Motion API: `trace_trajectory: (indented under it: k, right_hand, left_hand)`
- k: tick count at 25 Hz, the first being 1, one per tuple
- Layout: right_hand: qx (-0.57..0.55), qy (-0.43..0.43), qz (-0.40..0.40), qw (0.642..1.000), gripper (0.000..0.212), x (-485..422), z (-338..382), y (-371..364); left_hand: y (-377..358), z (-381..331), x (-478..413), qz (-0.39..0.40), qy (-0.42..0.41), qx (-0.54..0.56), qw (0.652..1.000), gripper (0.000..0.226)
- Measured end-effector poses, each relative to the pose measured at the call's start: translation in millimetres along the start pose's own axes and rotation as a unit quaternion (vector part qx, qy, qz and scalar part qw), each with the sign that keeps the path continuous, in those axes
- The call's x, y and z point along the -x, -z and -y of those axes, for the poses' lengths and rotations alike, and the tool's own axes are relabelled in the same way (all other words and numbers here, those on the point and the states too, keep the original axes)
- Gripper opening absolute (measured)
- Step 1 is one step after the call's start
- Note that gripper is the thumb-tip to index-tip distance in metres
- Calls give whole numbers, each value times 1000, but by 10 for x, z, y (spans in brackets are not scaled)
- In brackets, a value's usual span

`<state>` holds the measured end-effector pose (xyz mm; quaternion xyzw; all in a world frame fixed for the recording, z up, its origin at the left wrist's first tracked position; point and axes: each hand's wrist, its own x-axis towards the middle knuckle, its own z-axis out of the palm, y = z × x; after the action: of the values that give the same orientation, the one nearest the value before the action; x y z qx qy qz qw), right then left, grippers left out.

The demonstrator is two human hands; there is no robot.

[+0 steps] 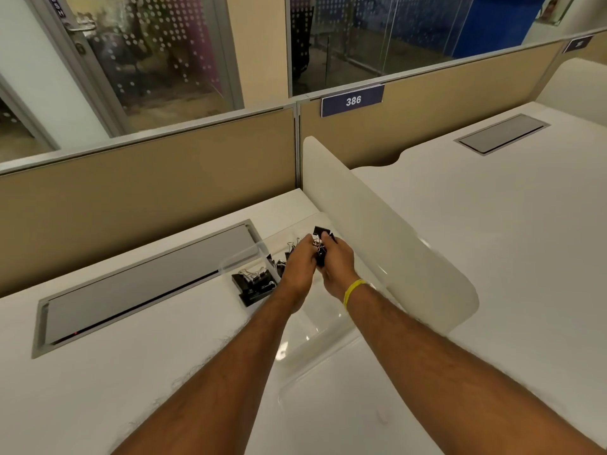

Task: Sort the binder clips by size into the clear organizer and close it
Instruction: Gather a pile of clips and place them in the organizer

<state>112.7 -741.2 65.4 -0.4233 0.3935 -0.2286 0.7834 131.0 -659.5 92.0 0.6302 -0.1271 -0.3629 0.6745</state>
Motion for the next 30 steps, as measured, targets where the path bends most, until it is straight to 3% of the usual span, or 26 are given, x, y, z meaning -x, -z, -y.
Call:
trace_trajectory:
  k: [2, 9, 13, 20, 23, 27, 30]
  right_hand:
    - [25, 3, -5, 1000, 20, -229, 103, -33]
    - [253, 70, -47, 964, 9, -756, 71, 87]
    - [321, 114, -25, 940, 32, -720, 124, 118]
    - [383, 211, 7, 899, 33, -613, 133, 140]
    - [467, 216, 67, 855, 33, -568, 15, 97]
    - [583, 220, 180, 761, 53, -523, -141, 10]
    - [644, 244, 205, 696, 60, -470, -232, -46]
  left_hand:
    - [43, -1, -206, 1, 2, -34, 999, 32]
    - [360, 24, -443, -63, -54, -172, 982, 64]
    - [590, 137, -369, -80, -95, -236, 964, 61]
    - [703, 210, -169, -93, -102, -285, 949, 62]
    - [728, 233, -94, -95, -105, -299, 944, 65]
    - [758, 231, -3, -94, -110, -316, 937, 64]
    - [813, 248, 9, -100, -111, -325, 934, 61]
